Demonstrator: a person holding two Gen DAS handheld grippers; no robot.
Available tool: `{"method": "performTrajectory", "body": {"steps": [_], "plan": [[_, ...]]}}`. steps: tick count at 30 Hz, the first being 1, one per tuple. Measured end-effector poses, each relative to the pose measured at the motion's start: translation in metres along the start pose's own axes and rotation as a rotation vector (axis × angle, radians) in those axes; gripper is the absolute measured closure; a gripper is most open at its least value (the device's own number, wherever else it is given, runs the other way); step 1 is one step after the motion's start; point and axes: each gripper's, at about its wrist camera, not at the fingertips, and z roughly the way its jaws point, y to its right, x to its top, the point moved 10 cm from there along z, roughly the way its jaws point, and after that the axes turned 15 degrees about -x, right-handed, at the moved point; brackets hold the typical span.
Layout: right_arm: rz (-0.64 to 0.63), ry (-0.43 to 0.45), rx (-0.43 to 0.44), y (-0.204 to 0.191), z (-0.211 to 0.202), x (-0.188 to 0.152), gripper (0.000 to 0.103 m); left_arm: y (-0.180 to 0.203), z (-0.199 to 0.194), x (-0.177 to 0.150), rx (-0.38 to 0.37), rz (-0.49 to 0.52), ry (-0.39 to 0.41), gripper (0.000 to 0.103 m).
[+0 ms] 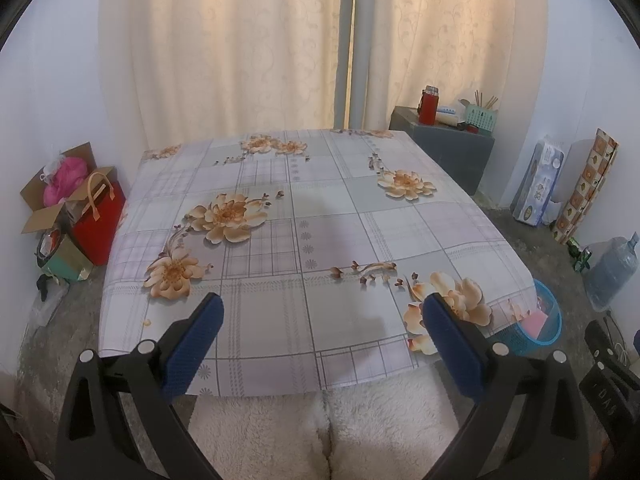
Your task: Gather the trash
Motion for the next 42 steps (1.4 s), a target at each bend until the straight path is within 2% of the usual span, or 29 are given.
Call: {"method": "performTrajectory", "body": {"steps": [42], "plan": [[0.001, -0.014, 0.006, 0.0041, 0.0042, 0.0023, 0.008, -0.0005, 0.0000, -0.0025, 0.002, 0.003, -0.006, 0.005]]}}
